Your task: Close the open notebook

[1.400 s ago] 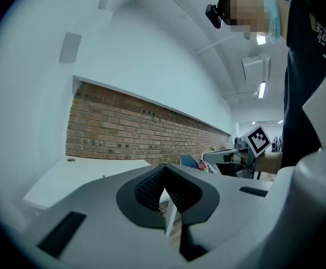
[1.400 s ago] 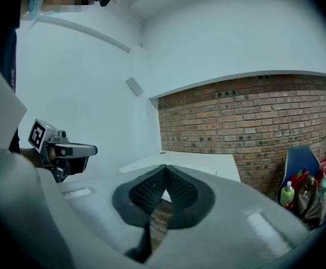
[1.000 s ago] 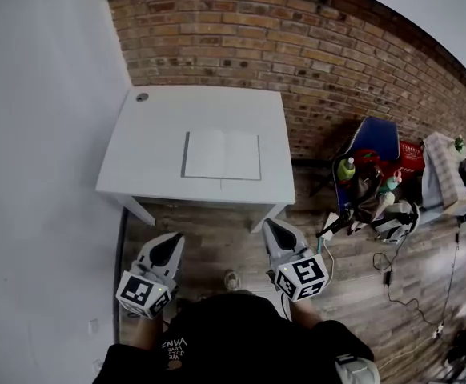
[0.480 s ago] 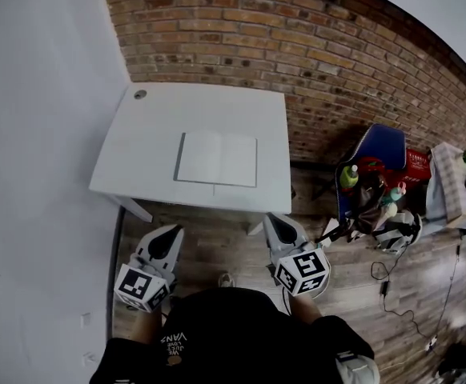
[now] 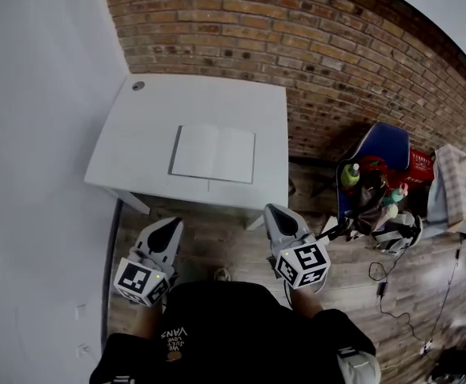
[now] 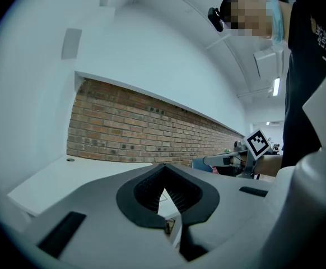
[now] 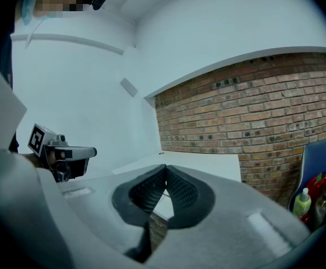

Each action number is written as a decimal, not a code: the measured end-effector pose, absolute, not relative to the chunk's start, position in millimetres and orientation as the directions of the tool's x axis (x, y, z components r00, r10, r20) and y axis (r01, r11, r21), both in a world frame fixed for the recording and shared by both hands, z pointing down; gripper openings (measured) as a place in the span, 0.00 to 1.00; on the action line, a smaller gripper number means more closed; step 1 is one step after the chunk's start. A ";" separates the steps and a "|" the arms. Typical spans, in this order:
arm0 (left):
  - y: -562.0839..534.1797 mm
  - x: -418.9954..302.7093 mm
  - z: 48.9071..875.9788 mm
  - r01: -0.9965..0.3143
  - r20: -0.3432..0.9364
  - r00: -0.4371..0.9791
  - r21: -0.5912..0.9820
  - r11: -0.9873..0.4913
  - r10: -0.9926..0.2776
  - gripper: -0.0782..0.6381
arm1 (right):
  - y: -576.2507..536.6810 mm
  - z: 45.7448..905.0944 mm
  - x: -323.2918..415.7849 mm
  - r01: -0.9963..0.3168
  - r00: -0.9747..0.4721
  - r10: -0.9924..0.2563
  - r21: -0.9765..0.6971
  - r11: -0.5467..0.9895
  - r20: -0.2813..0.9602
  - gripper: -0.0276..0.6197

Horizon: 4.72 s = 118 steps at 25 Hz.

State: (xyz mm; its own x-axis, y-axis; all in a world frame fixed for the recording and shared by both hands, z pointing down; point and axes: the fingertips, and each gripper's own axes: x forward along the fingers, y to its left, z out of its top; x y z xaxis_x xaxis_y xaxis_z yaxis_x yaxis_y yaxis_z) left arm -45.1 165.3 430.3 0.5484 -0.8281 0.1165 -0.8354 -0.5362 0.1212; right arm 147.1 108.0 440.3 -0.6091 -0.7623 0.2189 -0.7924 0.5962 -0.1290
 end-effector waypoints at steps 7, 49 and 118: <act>144.4 -50.0 429.6 -0.828 0.103 0.558 0.142 -0.543 -0.823 0.13 | 96.7 440.2 144.8 -0.806 -0.592 -0.776 -0.132 0.577 0.218 0.04; -38.9 -183.3 437.6 -0.598 0.141 0.802 0.165 -0.785 -0.581 0.13 | -23.3 443.0 12.7 -0.950 -0.307 -0.918 -0.139 0.279 0.252 0.04; -128.5 -134.7 544.2 -0.814 0.355 0.576 0.164 -0.557 -0.736 0.13 | -167.9 553.8 83.3 -0.892 -0.425 -0.783 -0.060 0.449 0.455 0.04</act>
